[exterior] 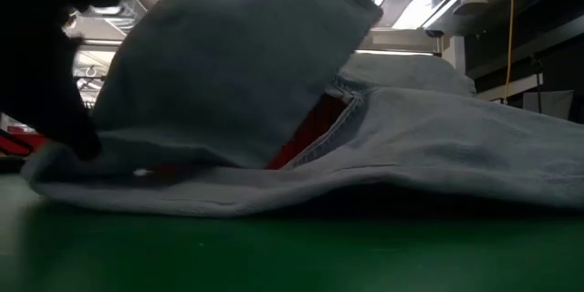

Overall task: Fold laundry
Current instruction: Fold the light blue pants

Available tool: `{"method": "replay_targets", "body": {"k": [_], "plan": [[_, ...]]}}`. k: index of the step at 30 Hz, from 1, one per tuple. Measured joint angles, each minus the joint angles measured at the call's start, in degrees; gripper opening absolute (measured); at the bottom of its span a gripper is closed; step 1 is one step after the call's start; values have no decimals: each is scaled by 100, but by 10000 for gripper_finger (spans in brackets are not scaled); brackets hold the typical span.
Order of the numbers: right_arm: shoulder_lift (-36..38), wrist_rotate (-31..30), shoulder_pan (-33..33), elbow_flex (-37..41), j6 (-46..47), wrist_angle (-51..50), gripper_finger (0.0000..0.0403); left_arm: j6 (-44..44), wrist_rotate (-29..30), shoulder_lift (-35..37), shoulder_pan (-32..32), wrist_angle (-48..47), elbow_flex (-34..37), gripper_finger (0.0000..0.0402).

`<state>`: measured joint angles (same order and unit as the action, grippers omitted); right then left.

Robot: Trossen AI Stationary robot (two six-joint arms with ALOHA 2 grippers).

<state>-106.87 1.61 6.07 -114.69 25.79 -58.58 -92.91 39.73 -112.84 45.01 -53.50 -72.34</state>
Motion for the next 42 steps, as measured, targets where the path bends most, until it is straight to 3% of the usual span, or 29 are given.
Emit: {"method": "replay_targets", "body": {"k": [8,11,16,19,28,32,36,42], "plan": [[0,155,-309,2,780,-1098,12,-451,302,7,581,-408,-2,1],[0,571,-419,4,1162,-1117,12,-452,314,7,724,-575,-2,1],[0,1815,-548,4,1468,-1113,12,-415,693,7,944,-749,-4,1],[0,1996,-470,4,1414,-1283,12,-404,795,7,1064,-845,-4,0],[0,860,72,4,1129,-2273,12,-98,706,9,1418,-886,-4,0],[-2,290,323,4,1131,-2357,12,-98,209,9,1441,-859,-4,4],[-27,-226,530,4,1129,-2358,12,-98,-224,9,1406,-860,-4,25],[-42,-504,683,4,1121,-2349,12,-103,-627,9,1229,-846,-4,77]]}}
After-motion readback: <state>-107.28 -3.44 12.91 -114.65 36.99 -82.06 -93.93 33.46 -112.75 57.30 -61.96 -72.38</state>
